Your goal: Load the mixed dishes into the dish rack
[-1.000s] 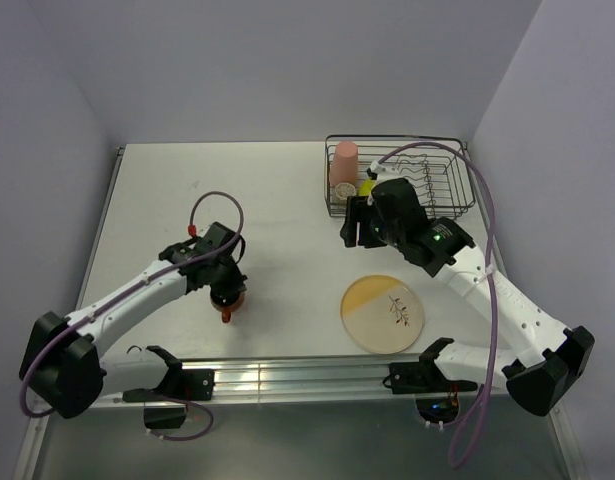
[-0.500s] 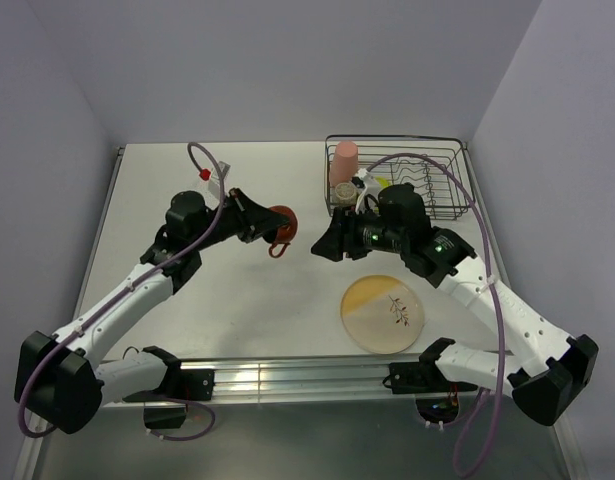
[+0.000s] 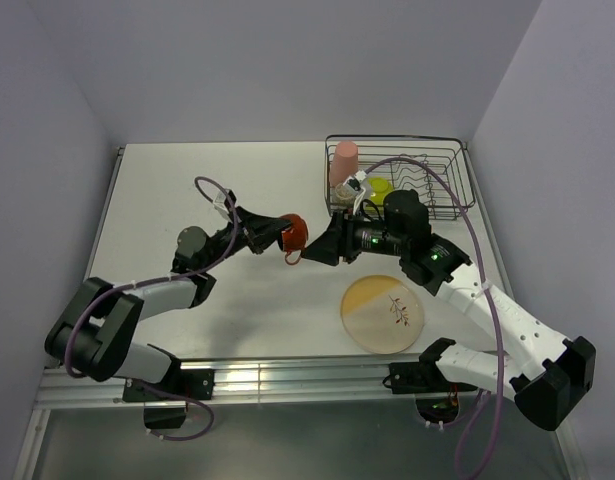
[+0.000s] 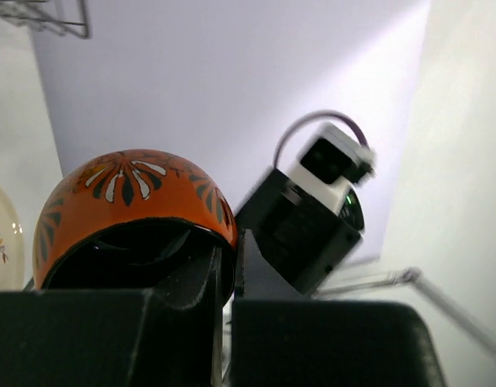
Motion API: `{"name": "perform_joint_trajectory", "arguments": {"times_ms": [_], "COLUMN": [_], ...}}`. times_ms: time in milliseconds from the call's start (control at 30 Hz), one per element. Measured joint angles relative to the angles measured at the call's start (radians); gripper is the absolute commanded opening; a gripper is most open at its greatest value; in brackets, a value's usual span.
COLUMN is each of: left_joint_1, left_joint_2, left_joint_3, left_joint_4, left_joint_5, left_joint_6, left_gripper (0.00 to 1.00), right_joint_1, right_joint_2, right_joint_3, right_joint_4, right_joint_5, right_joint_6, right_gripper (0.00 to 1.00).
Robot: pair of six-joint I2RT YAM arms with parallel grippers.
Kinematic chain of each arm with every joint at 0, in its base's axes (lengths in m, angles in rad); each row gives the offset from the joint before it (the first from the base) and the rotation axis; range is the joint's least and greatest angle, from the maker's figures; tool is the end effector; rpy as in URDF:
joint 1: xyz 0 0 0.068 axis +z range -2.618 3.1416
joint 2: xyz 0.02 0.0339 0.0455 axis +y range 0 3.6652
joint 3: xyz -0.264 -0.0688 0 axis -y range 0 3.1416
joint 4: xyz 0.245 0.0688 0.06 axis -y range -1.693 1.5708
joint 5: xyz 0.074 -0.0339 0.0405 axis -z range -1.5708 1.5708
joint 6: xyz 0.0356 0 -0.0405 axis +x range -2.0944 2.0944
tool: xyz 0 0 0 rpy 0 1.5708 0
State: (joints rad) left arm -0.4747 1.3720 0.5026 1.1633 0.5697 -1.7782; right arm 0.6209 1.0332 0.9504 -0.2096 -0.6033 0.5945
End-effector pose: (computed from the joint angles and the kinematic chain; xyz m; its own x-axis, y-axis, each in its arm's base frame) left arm 0.2325 -0.1411 0.2540 -0.8790 -0.4747 0.0442 0.0783 -0.2352 -0.9688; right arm 0.1777 0.1519 0.3500 -0.7100 0.0592 -0.7017 -0.6316 0.3869 0.6718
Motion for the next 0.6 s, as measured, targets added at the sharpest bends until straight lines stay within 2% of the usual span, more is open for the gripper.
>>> {"name": "perform_joint_trajectory", "arguments": {"times_ms": [200,600], "left_joint_1": [0.000,-0.005], "left_joint_2": [0.070,-0.016], "left_joint_3": [-0.070,-0.042], "left_joint_4": [0.015,0.068], "left_joint_5": [-0.075,-0.134], "left_joint_6": [-0.133,-0.173], "left_gripper": [0.00,0.00], "right_joint_1": [-0.002,-0.003], "right_joint_2": [0.000,0.002], "right_joint_3": [-0.032,-0.079], "right_joint_4": [0.072,0.138], "right_joint_5": [-0.026,-0.040], "right_joint_6": [0.004,0.051], "right_gripper": [0.58,0.57]}}
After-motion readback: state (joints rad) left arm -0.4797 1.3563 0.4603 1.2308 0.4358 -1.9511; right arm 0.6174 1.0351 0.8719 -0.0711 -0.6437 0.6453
